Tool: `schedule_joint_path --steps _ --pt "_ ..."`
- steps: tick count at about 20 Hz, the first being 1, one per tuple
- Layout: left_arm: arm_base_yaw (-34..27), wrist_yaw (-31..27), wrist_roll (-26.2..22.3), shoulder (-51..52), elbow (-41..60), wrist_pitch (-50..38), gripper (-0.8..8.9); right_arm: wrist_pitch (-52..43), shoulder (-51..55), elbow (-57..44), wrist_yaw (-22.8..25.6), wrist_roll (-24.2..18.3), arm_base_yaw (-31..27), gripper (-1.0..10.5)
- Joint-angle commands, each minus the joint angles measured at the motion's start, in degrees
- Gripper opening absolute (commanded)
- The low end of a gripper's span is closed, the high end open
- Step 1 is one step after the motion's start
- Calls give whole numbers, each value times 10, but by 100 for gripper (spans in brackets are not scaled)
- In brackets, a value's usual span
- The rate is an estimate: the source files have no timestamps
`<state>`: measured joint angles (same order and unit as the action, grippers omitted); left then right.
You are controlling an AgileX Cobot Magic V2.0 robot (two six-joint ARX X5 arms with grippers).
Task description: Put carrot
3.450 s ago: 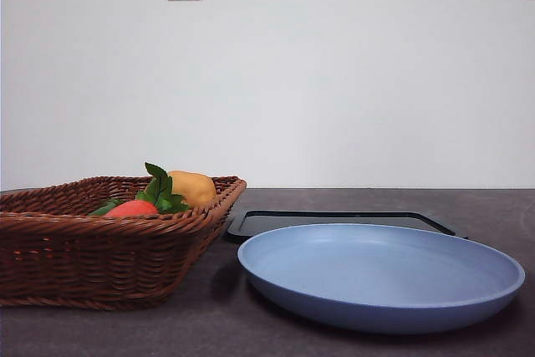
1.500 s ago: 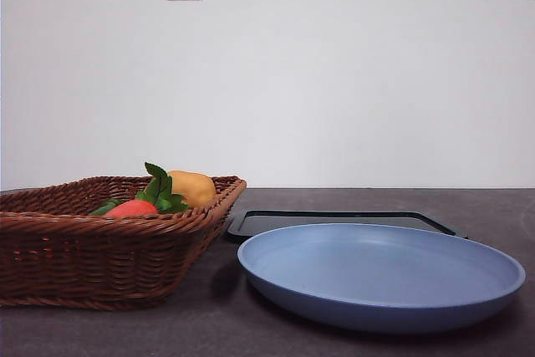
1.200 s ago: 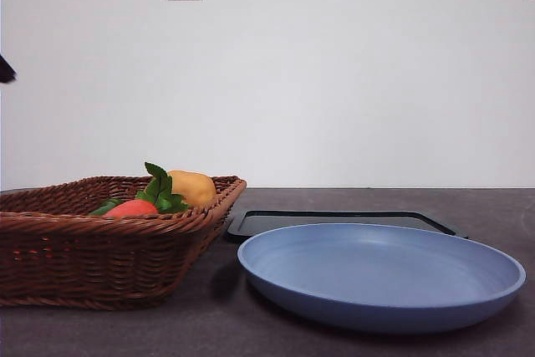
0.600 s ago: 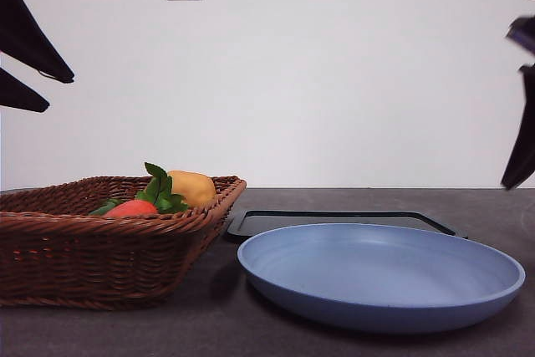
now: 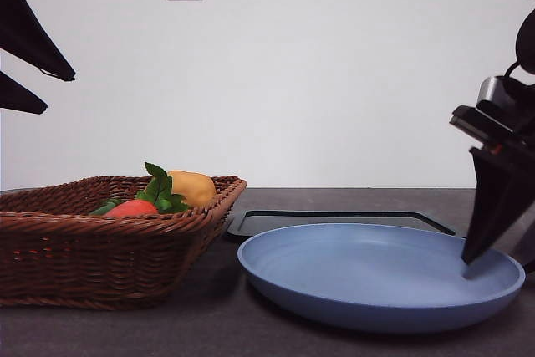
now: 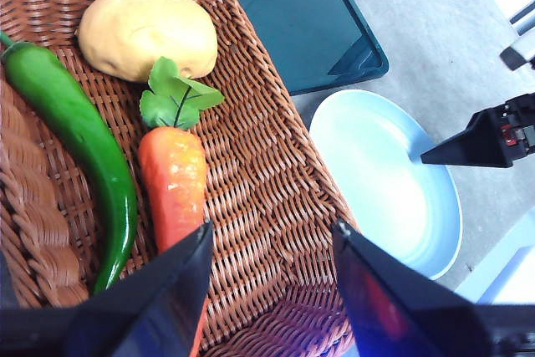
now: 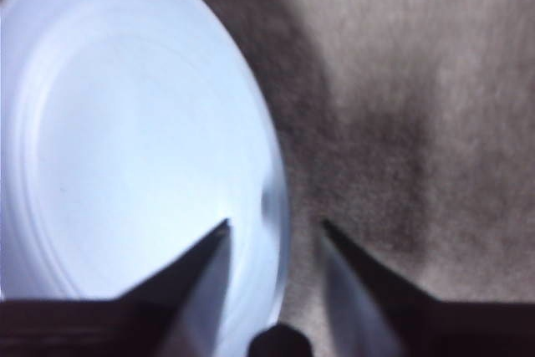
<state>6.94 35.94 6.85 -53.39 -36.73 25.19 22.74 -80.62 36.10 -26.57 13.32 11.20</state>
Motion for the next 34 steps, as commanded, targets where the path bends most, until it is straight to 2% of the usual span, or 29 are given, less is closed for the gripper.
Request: schedule_joint_path --steps 1,3,7,11,13,16,20,26,31,34 --pt "2 1 -7 -3 -8 -7 253 -4 -7 8 1 15 2 53" --pt "2 -1 -7 -3 -8 -7 261 -3 -7 8 2 17 2 7" --pt "10 -8 -7 -3 -8 -8 289 33 21 8 11 18 2 5" --pt "66 -96 -13 -16 -18 -3 289 92 101 8 83 15 0 6" --pt "106 -163 -40 -46 -41 9 289 108 148 8 107 12 0 5" --pt "158 -243 -73 -112 -79 33 289 110 205 8 121 12 -7 6" --pt "199 -296 -92 -213 -106 23 289 113 255 8 120 13 -19 5" --pt "209 -315 -101 -315 -107 -40 288 122 275 8 120 13 -22 6" --pt "209 -314 -101 -331 -107 -48 274 123 275 8 120 13 -22 6" --pt "209 -313 -101 -331 -107 -48 132 123 275 8 120 13 -22 6"
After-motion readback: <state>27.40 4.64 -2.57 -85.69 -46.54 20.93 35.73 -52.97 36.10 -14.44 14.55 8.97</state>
